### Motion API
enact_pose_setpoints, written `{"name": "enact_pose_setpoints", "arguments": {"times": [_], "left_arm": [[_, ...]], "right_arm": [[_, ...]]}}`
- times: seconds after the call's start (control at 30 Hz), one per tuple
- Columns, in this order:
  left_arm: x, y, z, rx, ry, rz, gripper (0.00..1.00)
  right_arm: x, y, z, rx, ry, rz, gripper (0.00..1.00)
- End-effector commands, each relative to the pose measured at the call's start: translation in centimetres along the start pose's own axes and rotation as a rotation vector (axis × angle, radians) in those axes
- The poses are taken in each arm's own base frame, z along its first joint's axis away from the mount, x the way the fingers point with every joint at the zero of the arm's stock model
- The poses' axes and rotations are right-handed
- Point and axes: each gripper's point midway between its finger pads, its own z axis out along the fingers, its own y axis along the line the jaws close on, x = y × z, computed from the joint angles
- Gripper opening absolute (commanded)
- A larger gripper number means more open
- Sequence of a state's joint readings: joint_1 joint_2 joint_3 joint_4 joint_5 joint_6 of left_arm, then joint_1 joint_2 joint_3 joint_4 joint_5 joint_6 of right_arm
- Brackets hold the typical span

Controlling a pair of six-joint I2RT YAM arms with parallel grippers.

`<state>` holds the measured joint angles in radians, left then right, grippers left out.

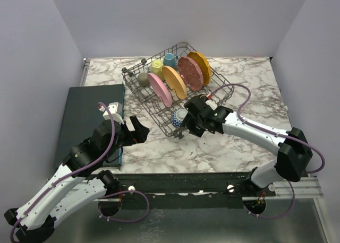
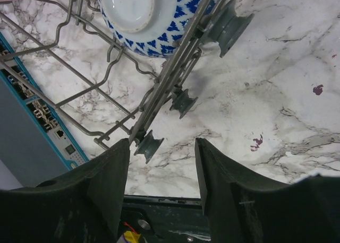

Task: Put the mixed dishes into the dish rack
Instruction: Move the dish rack to the center of the board.

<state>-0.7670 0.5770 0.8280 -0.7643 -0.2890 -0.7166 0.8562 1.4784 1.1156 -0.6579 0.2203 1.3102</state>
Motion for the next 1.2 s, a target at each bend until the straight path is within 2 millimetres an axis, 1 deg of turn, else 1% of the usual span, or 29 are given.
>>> {"name": "enact_pose_setpoints", "arguments": {"times": [0.0,0.3,0.53,0.67,0.93,1.17], "left_arm": [[-0.5,0.1,-0.1,0.002,-0.027,0.0,0.99],[-0.5,0.1,-0.1,0.001,-0.027,0.0,0.99],[-0.4,0.1,0.0,-0.001,-0.025,0.001,0.99],[-0.5,0.1,0.0,-0.001,-0.026,0.0,0.99],[-0.4,0.1,0.1,-0.005,-0.022,0.001,0.99],[-0.3,0.2,0.2,-0.011,-0.018,0.002,0.99]], "right_arm": [[-1.0,1.0,0.6,0.014,-0.048,0.032,0.57],[-1.6,2.0,1.8,0.02,-0.078,0.026,0.55],[-1.8,1.5,3.0,0.056,-0.086,0.025,0.5],[-1.8,1.3,3.5,0.069,-0.087,0.025,0.44],[-2.1,1.2,3.6,0.073,-0.1,0.015,0.29],[-2.5,0.8,3.7,0.085,-0.118,0.003,0.1]]}}
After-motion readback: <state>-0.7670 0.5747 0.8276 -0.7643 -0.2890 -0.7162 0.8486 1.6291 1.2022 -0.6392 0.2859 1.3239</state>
